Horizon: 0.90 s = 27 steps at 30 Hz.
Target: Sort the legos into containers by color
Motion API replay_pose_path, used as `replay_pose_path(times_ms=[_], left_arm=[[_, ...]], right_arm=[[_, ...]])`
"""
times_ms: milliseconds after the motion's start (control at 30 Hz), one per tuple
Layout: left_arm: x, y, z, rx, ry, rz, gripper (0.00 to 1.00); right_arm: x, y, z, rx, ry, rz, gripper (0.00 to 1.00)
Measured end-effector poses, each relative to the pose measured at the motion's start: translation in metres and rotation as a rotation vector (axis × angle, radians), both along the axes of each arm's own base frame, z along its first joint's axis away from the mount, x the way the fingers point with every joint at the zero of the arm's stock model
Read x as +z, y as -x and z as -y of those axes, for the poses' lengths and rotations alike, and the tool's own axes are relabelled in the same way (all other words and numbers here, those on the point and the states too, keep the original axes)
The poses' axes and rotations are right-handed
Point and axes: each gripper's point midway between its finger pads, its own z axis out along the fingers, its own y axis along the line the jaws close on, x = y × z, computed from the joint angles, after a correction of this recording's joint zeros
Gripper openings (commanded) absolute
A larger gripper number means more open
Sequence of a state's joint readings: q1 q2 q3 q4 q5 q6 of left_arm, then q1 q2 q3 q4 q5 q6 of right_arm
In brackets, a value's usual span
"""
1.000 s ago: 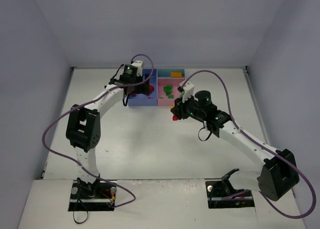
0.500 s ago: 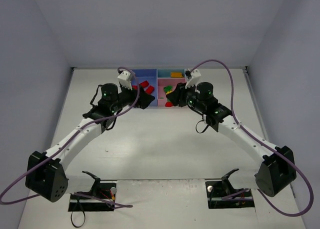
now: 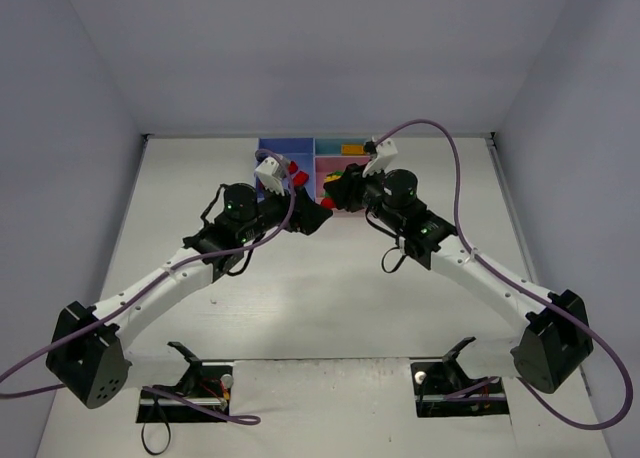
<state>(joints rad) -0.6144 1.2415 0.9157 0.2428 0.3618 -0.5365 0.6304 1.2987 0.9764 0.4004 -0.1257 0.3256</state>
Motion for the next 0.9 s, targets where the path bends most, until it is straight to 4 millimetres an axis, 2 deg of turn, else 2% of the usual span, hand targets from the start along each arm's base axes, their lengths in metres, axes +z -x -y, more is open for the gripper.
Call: replay_pose_path(times_ms=[267,533,633,900], left_arm=[[0.004,-0.01,-0.001,0.066,0.007,0.026,0.76],[-0.004,-0.02,0.005,0.089,0.015,0.013,0.76],[-0.006,-0.021,0.008,0.087,0.018,0.008,0.72],[-0.002,-0.023,0.018,0.066,0.043,0.002,0.49]], right_arm=[[0.003,0.0,-0.003,-0.035,-0.018,0.0,0.0],[0.006,0.004,-0.009,-0.041,-0.043,0.004,0.0],[0.005,0.004,-0.009,-0.049,-0.043,0.005,0.0],[0.006,0.0,-0.006,-0.079,-0.049,0.019,0.0]])
